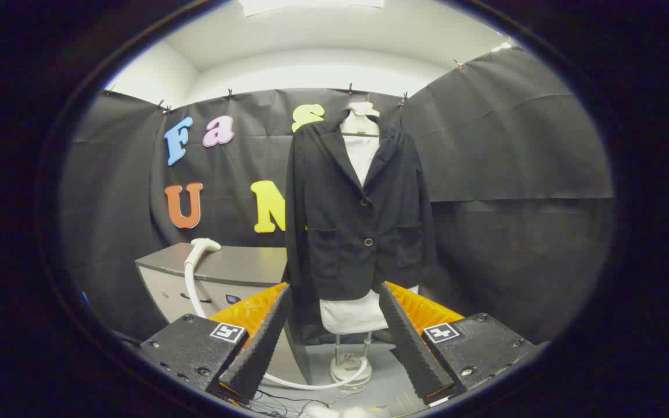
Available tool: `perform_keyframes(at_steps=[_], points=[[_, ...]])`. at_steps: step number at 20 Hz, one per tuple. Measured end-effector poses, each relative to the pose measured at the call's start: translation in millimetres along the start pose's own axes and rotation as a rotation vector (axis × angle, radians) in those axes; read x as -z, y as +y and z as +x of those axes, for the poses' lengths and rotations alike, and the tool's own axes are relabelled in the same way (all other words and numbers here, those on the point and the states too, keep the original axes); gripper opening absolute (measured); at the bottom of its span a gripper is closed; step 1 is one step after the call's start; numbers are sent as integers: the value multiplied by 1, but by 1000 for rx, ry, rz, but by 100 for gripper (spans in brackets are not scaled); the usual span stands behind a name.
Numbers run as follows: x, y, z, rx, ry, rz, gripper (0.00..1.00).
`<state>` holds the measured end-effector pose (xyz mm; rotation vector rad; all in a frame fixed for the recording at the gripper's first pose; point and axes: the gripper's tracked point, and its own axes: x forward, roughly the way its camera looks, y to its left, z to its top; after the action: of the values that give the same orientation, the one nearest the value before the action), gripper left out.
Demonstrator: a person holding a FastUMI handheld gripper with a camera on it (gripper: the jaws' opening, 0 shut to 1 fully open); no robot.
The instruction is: Iron the clothes twice with a garment steamer, once on the left side and once on the right side.
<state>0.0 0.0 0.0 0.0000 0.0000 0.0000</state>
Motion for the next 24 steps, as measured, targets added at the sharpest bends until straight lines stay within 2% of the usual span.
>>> perform_keyframes(at_steps=[8,16,21,24], points=[[-1,7,-3,17,15,-32,97],[-9,38,15,-24,51,-27,97],[-31,84,43,-102,55,-30,97],[-47,126,70,-183,42,-54,97]])
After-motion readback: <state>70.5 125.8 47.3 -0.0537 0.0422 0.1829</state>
